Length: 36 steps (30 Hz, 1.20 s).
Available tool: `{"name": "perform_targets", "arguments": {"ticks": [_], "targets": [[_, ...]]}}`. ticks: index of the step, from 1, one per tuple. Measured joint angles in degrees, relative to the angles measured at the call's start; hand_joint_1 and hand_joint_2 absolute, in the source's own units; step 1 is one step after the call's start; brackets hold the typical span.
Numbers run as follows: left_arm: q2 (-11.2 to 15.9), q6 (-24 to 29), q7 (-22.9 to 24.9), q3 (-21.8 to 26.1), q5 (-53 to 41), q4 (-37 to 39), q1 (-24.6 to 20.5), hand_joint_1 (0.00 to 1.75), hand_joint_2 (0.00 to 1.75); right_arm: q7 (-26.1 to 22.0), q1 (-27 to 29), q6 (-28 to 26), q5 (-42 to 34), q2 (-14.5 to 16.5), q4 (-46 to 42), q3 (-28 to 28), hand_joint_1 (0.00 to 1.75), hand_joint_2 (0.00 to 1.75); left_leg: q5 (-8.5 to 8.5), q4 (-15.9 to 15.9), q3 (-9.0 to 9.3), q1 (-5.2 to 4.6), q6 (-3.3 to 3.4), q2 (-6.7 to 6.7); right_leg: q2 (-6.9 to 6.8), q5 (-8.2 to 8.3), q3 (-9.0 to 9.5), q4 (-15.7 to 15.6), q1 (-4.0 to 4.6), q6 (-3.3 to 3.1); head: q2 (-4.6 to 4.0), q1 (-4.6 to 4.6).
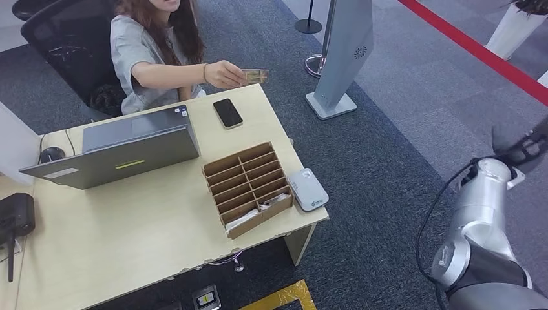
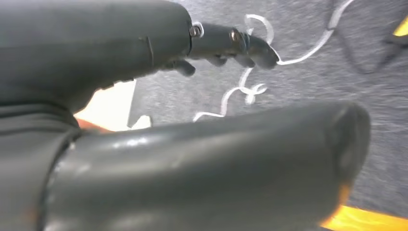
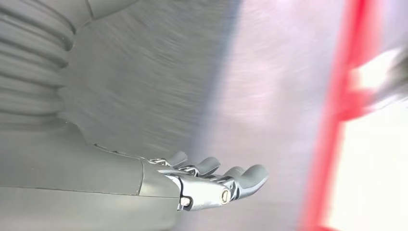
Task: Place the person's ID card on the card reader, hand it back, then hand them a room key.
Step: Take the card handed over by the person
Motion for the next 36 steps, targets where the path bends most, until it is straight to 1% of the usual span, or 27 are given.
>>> {"name": "perform_targets", "arguments": {"ticks": [3,6,8,11,15,17,20,23,27,31,36], "targets": [[-0.03,-0.01,-0.19,-0.73,-0.18,-0.02,-0.46,0.0,0.0,3.44,-1.93,0.13,11.15,-1.1,-10.35,12.91,0.0,1.75,0.27,0.0,-0.02,0.01,0.02,-0.41,-0.48,-0.01,0.0,0.04,0.0,-0.02,0.0,0.05],[-0.04,-0.06,-0.58,-1.41,-0.49,0.0,-0.37,0.0,0.0,6.18,-4.86,1.36,18.74,-2.65,-17.85,24.54,0.0,1.75,0.5,0.02,-0.14,0.06,-0.02,-1.13,-1.17,-0.02,0.01,0.06,0.04,-0.03,0.0,0.1],[-0.04,-0.11,-0.8,-1.87,-0.65,0.03,-0.14,0.0,0.0,7.3,-6.91,3.43,23.15,-3.31,-21.88,31.72,0.0,1.75,0.53,0.02,-0.23,0.11,-0.04,-1.46,-1.49,-0.05,0.01,0.06,0.09,-0.06,0.0,0.11],[-0.03,-0.35,-1.39,-2.63,-1.01,0.09,0.05,0.0,0.0,8.08,-10.05,7.8,29.59,-3.54,-26.24,41.53,0.0,1.75,0.55,0.03,-0.32,0.15,-0.05,-1.68,-1.69,-0.1,-0.01,0.06,0.13,-0.08,0.0,0.11],[0.04,-1.19,-1.74,-3.88,-1.9,0.09,-0.05,0.0,0.0,8.37,-14.62,15.83,38.3,-3.36,-29.47,53.96,0.0,1.75,0.55,0.02,-0.36,0.22,-0.05,-1.73,-1.74,-0.14,-0.03,0.05,0.19,-0.11,0.0,0.1],[0.07,-1.67,-1.7,-4.56,-2.36,0.09,-0.16,0.0,0.0,8.19,-16.56,19.87,41.08,-3.09,-30.18,59.61,0.0,1.75,0.54,0.02,-0.38,0.25,-0.06,-1.74,-1.75,-0.14,-0.03,0.03,0.22,-0.11,0.0,0.11],[0.09,-2.28,-1.5,-5.57,-2.63,0.07,-0.37,0.0,0.0,7.69,-18.69,24.51,42.54,-2.21,-30.48,67.51,0.0,1.75,0.55,0.02,-0.41,0.27,-0.06,-1.79,-1.8,-0.15,-0.03,0.01,0.24,-0.11,0.0,0.12],[0.11,-2.55,-1.32,-6.52,-2.62,0.07,-0.61,0.0,0.0,7.55,-20.32,26.81,42.68,-0.97,-30.42,74.47,0.0,1.75,0.55,0.02,-0.42,0.28,-0.06,-1.81,-1.82,-0.15,-0.05,0.0,0.24,-0.12,0.0,0.11],[0.14,-2.55,-1.28,-7.48,-2.28,0.08,-0.69,0.0,0.0,7.1,-21.33,27.47,41.38,0.77,-29.68,81.48,0.0,1.75,0.53,0.03,-0.31,0.3,-0.08,-1.84,-1.86,-0.19,-0.05,-0.01,0.25,-0.16,0.0,0.11],[0.28,-2.5,-1.28,-8.15,-1.77,0.09,-0.61,0.0,0.0,6.87,-21.6,27.47,40.46,2.2,-28.25,86.05,0.0,1.75,0.64,0.05,0.43,0.32,-0.2,-1.9,-1.88,-0.14,-0.17,0.01,0.26,-0.16,0.0,0.11],[0.49,-2.44,-1.28,-8.46,-1.28,0.09,-0.34,0.0,0.0,6.88,-21.68,27.07,39.04,3.38,-26.52,89.06,0.0,1.75,0.66,0.06,0.43,0.33,-0.22,-1.91,-1.87,-0.12,-0.18,0.01,0.27,-0.15,0.0,0.12]]}}
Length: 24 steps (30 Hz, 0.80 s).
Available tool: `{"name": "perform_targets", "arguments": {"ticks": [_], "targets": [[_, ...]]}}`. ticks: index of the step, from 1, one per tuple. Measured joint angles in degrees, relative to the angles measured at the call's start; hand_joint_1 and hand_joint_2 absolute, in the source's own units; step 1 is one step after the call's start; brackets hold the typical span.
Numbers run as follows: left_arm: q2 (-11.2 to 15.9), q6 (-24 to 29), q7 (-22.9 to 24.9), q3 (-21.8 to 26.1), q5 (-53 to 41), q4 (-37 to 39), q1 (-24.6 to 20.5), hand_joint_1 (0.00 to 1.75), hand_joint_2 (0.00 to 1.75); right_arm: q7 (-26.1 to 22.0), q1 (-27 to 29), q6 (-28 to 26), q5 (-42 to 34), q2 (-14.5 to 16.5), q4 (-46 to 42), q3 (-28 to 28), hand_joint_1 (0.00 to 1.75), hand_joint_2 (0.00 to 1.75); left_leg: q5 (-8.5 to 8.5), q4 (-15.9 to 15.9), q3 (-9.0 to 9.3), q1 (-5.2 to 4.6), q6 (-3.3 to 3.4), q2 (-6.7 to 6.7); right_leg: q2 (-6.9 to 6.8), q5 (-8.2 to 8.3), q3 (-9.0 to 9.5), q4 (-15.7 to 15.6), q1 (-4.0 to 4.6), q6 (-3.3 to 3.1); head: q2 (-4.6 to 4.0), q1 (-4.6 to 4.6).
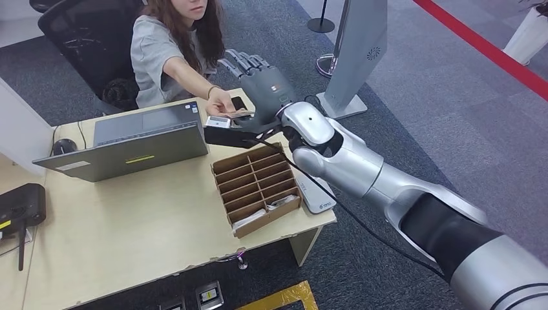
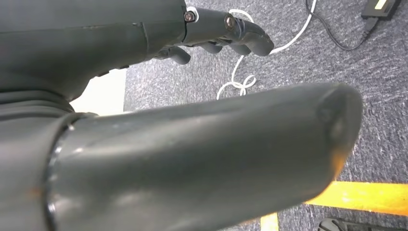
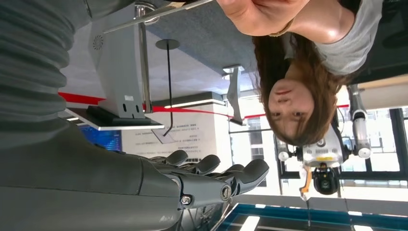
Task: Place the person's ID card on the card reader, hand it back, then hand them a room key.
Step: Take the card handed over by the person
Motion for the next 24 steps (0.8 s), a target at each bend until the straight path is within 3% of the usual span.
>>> {"name": "perform_targets", "arguments": {"ticks": [2,3,4,7,8,24], "targets": [[0.06,0.02,0.0,-0.12,0.07,0.0,0.14,0.0,0.0,0.0,-0.03,-0.24,-0.34,0.27,0.62,0.84,0.05,1.75,0.0,0.0,0.01,0.0,0.0,0.0,0.0,0.0,0.0,0.0,0.0,0.0,0.0,0.0],[0.08,0.03,0.0,-0.16,0.1,0.0,0.2,0.0,0.0,0.0,-0.05,-0.4,-0.53,0.38,0.89,1.2,0.16,1.75,0.0,0.0,0.01,0.0,0.0,0.0,0.0,0.0,0.0,0.0,0.0,0.0,0.0,0.0],[0.09,0.04,0.0,-0.2,0.15,0.0,0.26,0.0,0.0,0.01,-0.07,-0.6,-0.77,0.49,1.17,1.53,0.4,1.75,0.01,0.0,0.01,0.0,-0.01,0.01,0.01,0.01,0.0,0.0,0.0,0.0,0.0,0.0],[0.11,0.09,0.0,-0.44,0.33,0.0,0.38,0.0,0.0,0.13,-0.11,-1.26,-1.39,0.65,1.87,2.25,1.54,1.75,0.02,0.0,0.02,0.01,-0.01,0.01,0.01,0.01,0.0,0.0,0.0,0.0,0.0,-0.01],[0.12,0.1,0.0,-0.52,0.4,0.0,0.4,0.0,0.0,0.18,-0.13,-1.48,-1.55,0.69,2.06,2.36,1.73,1.75,0.02,0.0,0.02,0.01,-0.02,0.01,0.01,0.01,0.0,0.0,0.0,0.0,0.0,-0.01],[0.13,0.17,-0.01,-1.19,0.66,0.0,0.4,0.0,0.0,1.05,-0.2,-2.68,-3.5,0.86,3.92,2.21,1.75,1.75,0.02,0.0,0.02,0.01,-0.02,0.02,0.02,0.01,-0.01,-0.01,0.0,0.0,0.0,-0.01]]}}
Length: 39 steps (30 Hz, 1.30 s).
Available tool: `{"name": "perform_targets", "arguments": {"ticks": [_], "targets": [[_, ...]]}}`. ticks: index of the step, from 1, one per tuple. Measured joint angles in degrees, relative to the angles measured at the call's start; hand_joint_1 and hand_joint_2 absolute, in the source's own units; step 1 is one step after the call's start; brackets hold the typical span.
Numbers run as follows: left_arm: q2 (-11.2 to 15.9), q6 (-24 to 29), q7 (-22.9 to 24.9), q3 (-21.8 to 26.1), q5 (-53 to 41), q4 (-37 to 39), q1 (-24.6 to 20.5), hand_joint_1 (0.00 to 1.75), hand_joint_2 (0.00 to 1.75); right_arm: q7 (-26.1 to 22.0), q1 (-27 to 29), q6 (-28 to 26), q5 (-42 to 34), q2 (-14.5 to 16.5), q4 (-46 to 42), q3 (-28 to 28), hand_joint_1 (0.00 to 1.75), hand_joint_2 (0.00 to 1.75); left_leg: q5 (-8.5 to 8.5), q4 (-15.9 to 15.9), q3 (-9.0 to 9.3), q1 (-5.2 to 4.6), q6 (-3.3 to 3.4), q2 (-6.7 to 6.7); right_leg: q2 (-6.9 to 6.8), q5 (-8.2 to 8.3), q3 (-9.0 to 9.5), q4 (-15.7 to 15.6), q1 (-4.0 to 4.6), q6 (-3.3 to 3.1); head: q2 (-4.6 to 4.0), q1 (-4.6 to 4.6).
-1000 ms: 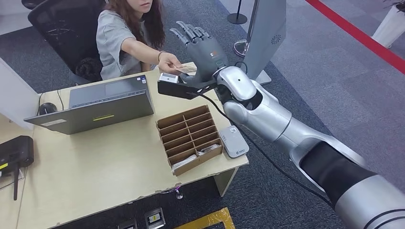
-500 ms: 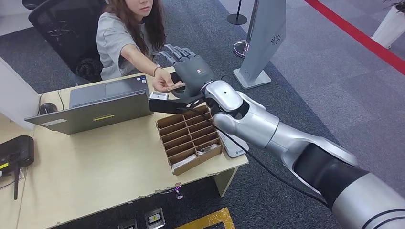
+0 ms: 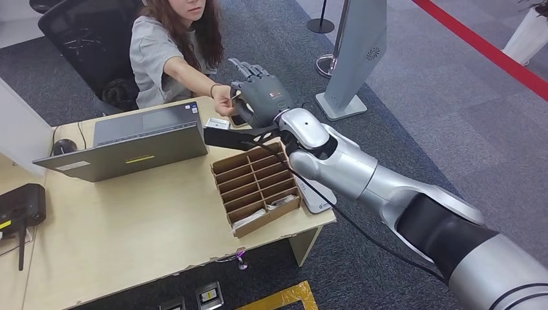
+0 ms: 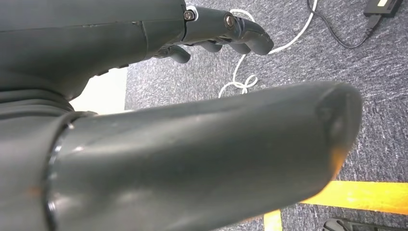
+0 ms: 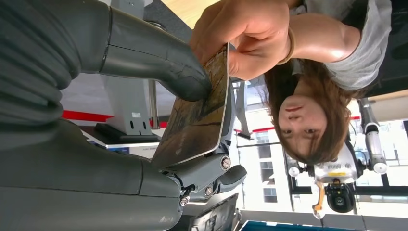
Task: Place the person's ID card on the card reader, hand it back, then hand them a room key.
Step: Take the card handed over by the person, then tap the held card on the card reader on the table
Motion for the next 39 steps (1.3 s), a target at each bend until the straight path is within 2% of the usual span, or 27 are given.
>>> {"name": "perform_targets", "arguments": {"ticks": [8,15,26,34,39], "targets": [[0.0,0.17,0.01,-0.37,0.28,0.0,0.03,0.0,0.0,-0.04,0.03,-0.6,-0.43,0.02,0.79,-0.05,1.75,1.75,0.0,0.0,0.0,0.0,0.0,0.0,0.0,0.0,0.0,0.0,0.0,0.0,0.0,0.0],[-0.08,1.28,-0.02,-0.38,2.68,0.0,0.31,0.0,0.0,-0.61,2.15,-5.49,-4.31,-0.32,1.04,-2.19,1.75,1.75,-0.01,0.0,0.02,0.01,0.0,0.01,0.0,0.0,-0.04,-0.03,0.0,0.0,0.0,0.01],[-0.09,2.68,0.01,-0.38,5.97,0.0,0.77,0.0,0.0,1.37,15.05,-12.39,-7.99,-5.67,-2.07,-12.3,1.75,1.75,-0.04,0.02,0.05,0.01,-0.01,0.02,0.03,0.0,-0.02,-0.07,0.0,0.0,0.0,0.01],[-0.34,3.1,0.01,-0.38,7.25,0.0,0.8,0.0,0.0,1.71,25.51,-13.3,-7.62,-9.02,-4.87,-22.29,1.75,1.75,-0.05,0.01,0.04,0.01,-0.01,0.02,0.04,0.0,-0.02,-0.07,0.0,0.0,0.0,0.0],[-0.51,3.07,0.01,-0.38,7.23,0.0,0.78,0.0,0.0,1.54,30.37,-10.8,-7.05,-10.0,-5.82,-26.22,1.75,1.75,-0.05,0.01,0.05,0.02,-0.02,0.03,0.07,0.0,-0.01,-0.07,0.01,0.0,0.0,0.0]]}}
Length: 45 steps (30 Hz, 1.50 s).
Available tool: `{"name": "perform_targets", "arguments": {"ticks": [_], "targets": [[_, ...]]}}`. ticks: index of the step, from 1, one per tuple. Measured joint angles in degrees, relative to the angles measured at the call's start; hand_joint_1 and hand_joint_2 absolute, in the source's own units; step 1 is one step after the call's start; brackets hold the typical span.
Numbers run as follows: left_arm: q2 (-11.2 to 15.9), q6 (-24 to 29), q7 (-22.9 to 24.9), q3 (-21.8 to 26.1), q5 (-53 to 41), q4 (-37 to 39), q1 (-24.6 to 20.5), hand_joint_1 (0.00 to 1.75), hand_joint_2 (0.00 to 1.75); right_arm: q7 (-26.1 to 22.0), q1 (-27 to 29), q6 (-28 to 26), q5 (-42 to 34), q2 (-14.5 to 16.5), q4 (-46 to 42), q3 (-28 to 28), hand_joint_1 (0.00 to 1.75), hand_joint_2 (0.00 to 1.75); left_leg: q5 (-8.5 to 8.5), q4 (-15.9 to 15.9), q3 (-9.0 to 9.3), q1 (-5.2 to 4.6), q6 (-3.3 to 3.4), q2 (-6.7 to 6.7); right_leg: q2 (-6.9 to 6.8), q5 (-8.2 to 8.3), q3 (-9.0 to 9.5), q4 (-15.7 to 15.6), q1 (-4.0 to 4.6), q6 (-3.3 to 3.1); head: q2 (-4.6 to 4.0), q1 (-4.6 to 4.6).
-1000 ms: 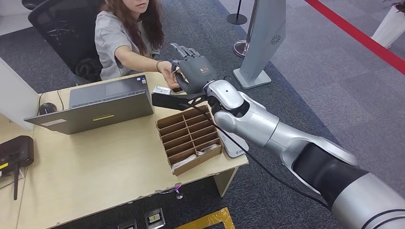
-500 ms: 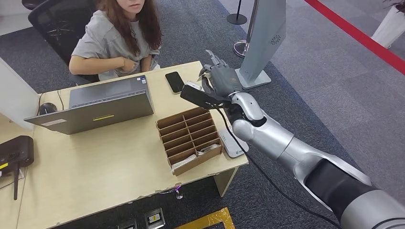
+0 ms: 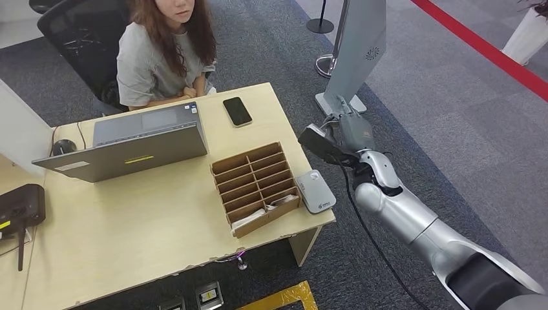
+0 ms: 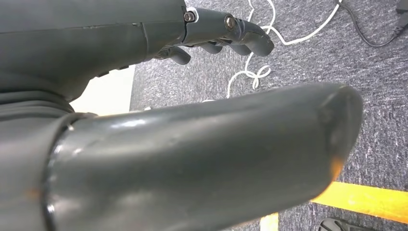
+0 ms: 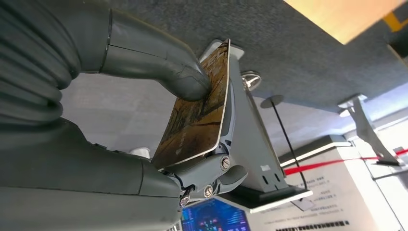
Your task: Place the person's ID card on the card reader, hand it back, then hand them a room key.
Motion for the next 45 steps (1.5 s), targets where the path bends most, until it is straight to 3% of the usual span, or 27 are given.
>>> {"name": "perform_targets", "arguments": {"ticks": [5,16,28,45], "targets": [[-0.05,-0.11,0.0,0.0,0.0,0.0,-0.03,0.0,0.0,-0.49,4.03,4.41,1.83,0.06,-0.4,-1.61,1.75,1.75,0.0,0.0,-0.01,0.01,0.0,0.0,-0.01,0.0,0.0,0.0,0.01,0.0,0.0,0.0],[-0.05,-0.45,0.0,-0.03,-0.18,0.0,-0.09,0.0,0.0,-0.03,9.68,8.86,1.54,0.89,-0.41,-1.87,1.75,1.75,-0.01,-0.01,-0.01,0.02,-0.02,0.01,0.0,0.0,0.0,0.0,0.02,0.0,0.0,0.0],[-0.03,-1.42,-0.02,-0.16,-0.48,0.0,-0.09,0.0,0.0,1.22,13.88,10.03,-0.47,1.05,-1.24,-1.78,1.75,1.75,-0.02,-0.01,0.0,0.02,-0.03,0.03,0.01,0.0,0.0,0.0,0.02,0.0,0.0,0.0],[-0.03,-1.75,-0.02,-1.08,-0.72,0.0,-0.11,0.0,0.0,0.23,15.37,10.25,-2.27,2.28,-1.28,-1.59,1.75,1.75,-0.01,-0.01,0.07,0.03,-0.03,0.08,0.07,0.0,0.04,0.0,0.02,0.0,0.0,0.0]]}}
